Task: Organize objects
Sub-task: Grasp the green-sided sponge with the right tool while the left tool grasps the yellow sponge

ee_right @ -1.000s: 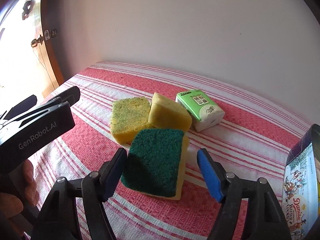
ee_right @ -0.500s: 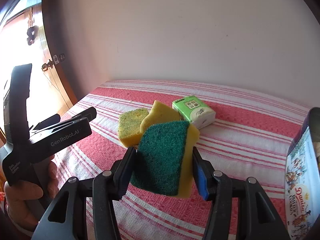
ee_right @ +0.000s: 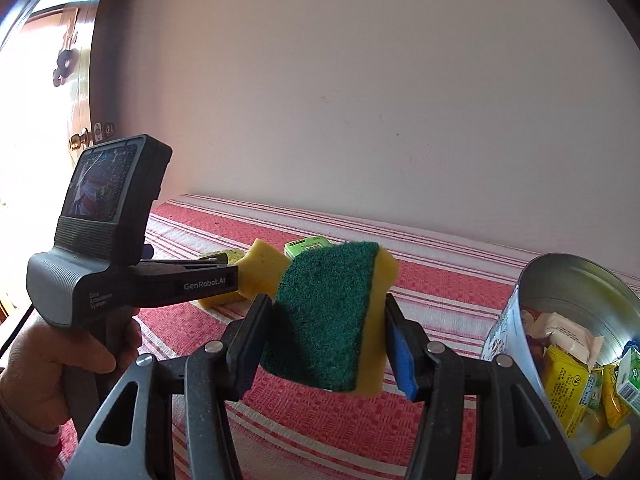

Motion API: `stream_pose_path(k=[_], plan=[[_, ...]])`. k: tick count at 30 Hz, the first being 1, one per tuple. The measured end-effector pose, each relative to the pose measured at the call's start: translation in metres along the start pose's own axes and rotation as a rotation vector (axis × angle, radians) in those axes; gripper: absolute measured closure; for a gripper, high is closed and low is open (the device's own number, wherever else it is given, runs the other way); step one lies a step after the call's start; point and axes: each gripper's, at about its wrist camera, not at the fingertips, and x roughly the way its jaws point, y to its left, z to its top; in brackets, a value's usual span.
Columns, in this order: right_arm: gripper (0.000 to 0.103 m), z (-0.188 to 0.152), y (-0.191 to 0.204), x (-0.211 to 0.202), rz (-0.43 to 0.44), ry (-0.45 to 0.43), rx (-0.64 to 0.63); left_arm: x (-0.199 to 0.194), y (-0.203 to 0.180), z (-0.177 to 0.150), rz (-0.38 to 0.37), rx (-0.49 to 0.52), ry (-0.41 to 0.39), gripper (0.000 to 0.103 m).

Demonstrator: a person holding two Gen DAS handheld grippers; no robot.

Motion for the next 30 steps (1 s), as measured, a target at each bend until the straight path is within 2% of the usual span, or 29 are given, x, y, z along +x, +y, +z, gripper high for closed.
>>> stream_pose_path(k=[4, 9, 12, 15, 17, 19, 25, 28, 30], plan=[[0.046, 0.001, -0.011, -0.002, -0.004, 0.003, 0.031, 0.012, -0.009, 0.006, -0.010, -0.042, 0.030, 0.009], [0.046, 0.001, -0.020, 0.004, -0.013, 0.028, 0.063, 0.031, 0.007, 0.002, -0.061, -0.139, 0.129, 0.005], [0.046, 0.001, -0.023, 0.005, -0.014, 0.039, 0.072, 0.029, 0.007, 0.000, -0.055, -0.120, 0.133, 0.005], [0.046, 0.002, -0.023, 0.002, -0.024, 0.026, 0.067, 0.025, 0.007, -0.002, -0.085, -0.071, 0.122, 0.020], [0.046, 0.005, -0.028, 0.000, -0.025, 0.010, 0.074, 0.018, 0.001, -0.006, -0.121, -0.018, 0.113, 0.037], [0.046, 0.006, -0.032, -0.004, -0.031, -0.003, 0.086, 0.013, 0.002, -0.009, -0.141, 0.011, 0.108, 0.044], [0.046, 0.011, -0.044, -0.007, -0.046, -0.020, 0.121, -0.006, 0.006, -0.021, -0.111, 0.042, 0.071, 0.048], [0.046, 0.013, -0.047, -0.013, -0.054, -0.046, 0.130, -0.017, 0.019, -0.020, -0.110, 0.010, 0.005, 0.048], [0.046, 0.012, -0.050, -0.018, -0.067, -0.072, 0.133, -0.027, 0.024, -0.019, -0.079, -0.004, -0.052, 0.048]])
